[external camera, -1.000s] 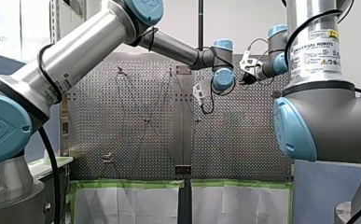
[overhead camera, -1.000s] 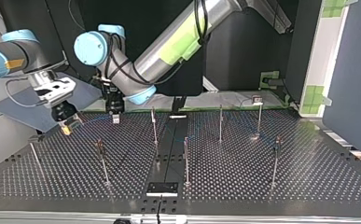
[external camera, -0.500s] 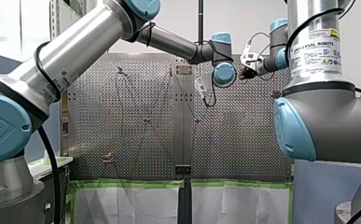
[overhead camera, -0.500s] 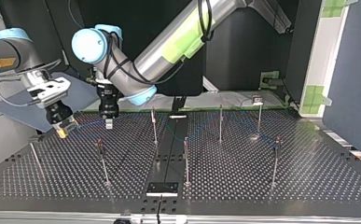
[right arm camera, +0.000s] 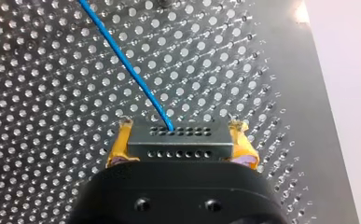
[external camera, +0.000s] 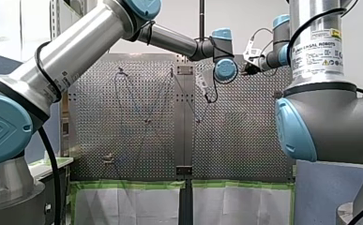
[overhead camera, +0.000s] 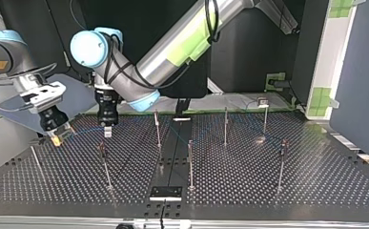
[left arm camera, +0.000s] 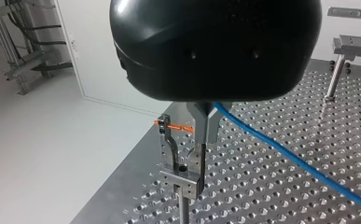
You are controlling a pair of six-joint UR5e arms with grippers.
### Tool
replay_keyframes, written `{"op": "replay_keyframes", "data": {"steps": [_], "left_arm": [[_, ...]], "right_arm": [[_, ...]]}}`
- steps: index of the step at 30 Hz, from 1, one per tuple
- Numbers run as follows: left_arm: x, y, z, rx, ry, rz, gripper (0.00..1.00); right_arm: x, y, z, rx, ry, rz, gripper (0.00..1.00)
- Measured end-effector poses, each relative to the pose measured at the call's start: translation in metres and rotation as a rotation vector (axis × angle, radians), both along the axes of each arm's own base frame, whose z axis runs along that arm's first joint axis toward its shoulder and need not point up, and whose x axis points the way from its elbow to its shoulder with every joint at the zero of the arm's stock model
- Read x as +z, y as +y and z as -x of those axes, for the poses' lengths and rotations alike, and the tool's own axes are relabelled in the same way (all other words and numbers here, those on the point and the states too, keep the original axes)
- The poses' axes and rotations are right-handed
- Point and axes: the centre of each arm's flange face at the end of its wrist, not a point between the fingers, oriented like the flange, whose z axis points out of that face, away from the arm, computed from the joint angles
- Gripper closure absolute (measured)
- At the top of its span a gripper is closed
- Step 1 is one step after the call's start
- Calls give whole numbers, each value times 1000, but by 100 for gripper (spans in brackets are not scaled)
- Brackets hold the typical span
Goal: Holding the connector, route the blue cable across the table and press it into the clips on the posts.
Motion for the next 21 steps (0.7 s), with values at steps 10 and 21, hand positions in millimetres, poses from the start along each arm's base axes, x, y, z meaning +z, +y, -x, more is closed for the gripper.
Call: {"op": "replay_keyframes", "data": {"steps": [10, 21], "left_arm": [[5, 9, -20, -8, -22, 15, 100], [7, 28, -48, 8, -33, 11, 100]], "right_arm": [[6, -1, -2, 26, 4, 21, 100], [-1, -8, 0, 33, 4, 30, 100]]}}
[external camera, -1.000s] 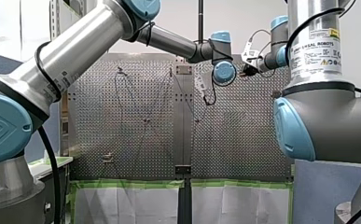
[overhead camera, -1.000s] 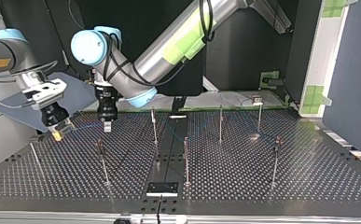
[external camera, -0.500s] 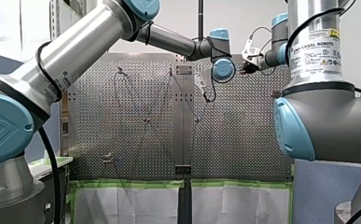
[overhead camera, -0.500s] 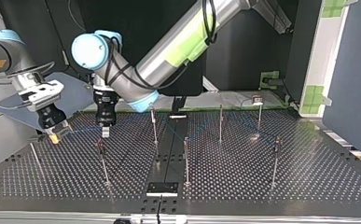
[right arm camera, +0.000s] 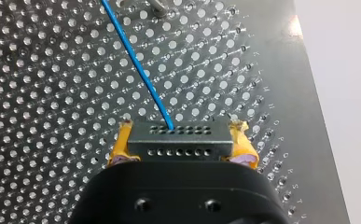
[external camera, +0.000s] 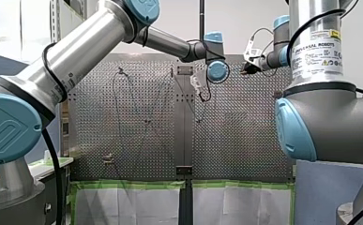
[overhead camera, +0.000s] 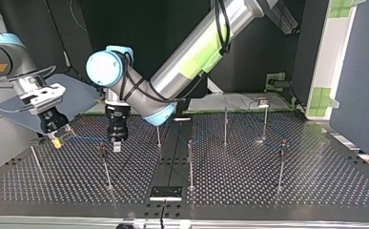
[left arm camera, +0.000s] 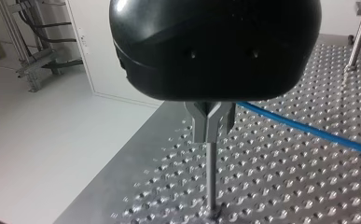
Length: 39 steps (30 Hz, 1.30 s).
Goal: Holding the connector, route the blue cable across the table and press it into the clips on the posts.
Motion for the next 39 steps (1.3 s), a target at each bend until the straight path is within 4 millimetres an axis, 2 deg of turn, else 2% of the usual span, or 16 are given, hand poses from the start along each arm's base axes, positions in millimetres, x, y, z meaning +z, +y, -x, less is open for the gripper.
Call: {"op": "replay_keyframes", "data": {"steps": [10, 23, 31, 37, 39], "left_arm": [[2, 9, -16, -6, -17, 2, 100], [6, 19, -39, -33, -61, 20, 100], [-10, 23, -53, -47, -51, 2, 100], [-14, 25, -57, -60, -47, -4, 100], [-14, 24, -56, -63, -43, -6, 97]], "right_arm": [[3, -7, 0, 15, -2, 28, 100], [-3, -15, -1, 33, -4, 42, 100], [-9, -22, 4, 28, -3, 39, 100], [-11, -25, 9, 20, -2, 38, 100], [-12, -26, 10, 18, -1, 37, 100]]}}
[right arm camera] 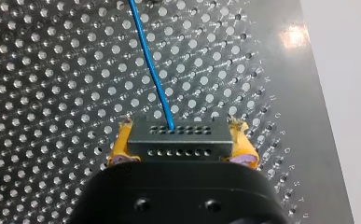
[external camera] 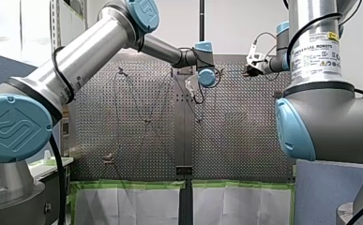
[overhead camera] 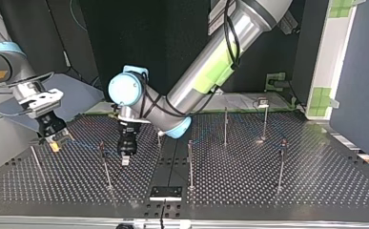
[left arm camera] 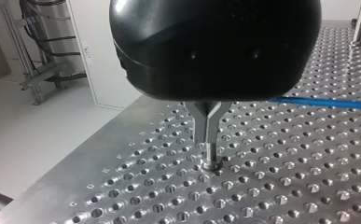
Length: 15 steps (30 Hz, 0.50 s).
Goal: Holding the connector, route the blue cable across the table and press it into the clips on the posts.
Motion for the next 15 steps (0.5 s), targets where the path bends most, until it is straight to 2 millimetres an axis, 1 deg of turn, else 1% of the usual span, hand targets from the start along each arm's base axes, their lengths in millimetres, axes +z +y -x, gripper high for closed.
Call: {"op": "replay_keyframes", "data": {"steps": [1, 2, 3, 4, 5, 9, 10, 15], "left_arm": [[0, -1, 1, -1, 2, -1, 80], [-1, -1, 2, -2, 5, -3, 67], [-1, -2, 4, -4, 10, -8, 67], [-2, -3, 5, -5, 16, -12, 54], [-3, -3, 7, -6, 22, -17, 46], [-6, -4, 12, 1, 45, -36, 46], [-7, -4, 12, 2, 48, -37, 0], [-9, -7, 20, 13, 66, -58, 0]], "right_arm": [[0, 0, 0, 0, 0, 0, 100], [0, 0, 1, 0, 1, 1, 100], [0, 0, 1, 0, 1, 1, 100], [0, 0, 1, 1, 1, 1, 100], [0, 0, 1, 2, 2, 0, 100], [0, 0, 0, 7, 3, 1, 100], [0, 0, 0, 7, 3, 1, 100], [0, 0, 0, 9, 4, 2, 100]]}}
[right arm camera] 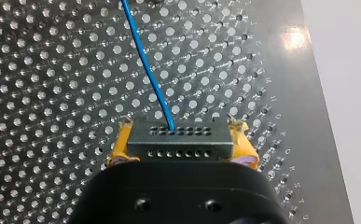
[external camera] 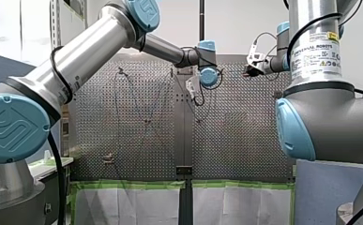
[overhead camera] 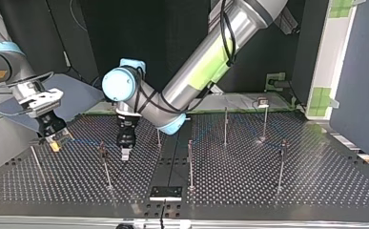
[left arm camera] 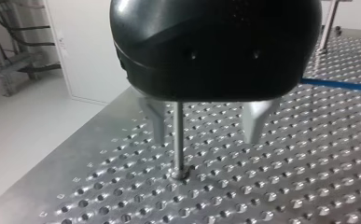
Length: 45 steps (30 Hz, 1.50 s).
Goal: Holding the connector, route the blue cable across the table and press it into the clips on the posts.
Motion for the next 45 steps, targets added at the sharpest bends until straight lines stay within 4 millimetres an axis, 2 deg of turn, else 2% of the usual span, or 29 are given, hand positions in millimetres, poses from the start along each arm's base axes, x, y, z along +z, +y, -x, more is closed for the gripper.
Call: {"op": "replay_keyframes", "data": {"steps": [15, 26, 35, 45], "left_arm": [[-12, -7, 39, 33, 111, -38, 0], [10, 2, 72, -27, 117, -44, 0], [-1, 5, 109, -44, 167, -97, 0], [22, 20, 130, -48, 112, -66, 0]], "right_arm": [[0, 0, 0, 0, 1, -1, 100], [0, 1, 0, 1, 3, -2, 100], [-1, 1, 0, 2, 2, -4, 100], [-1, 2, -2, 7, 2, -5, 100]]}}
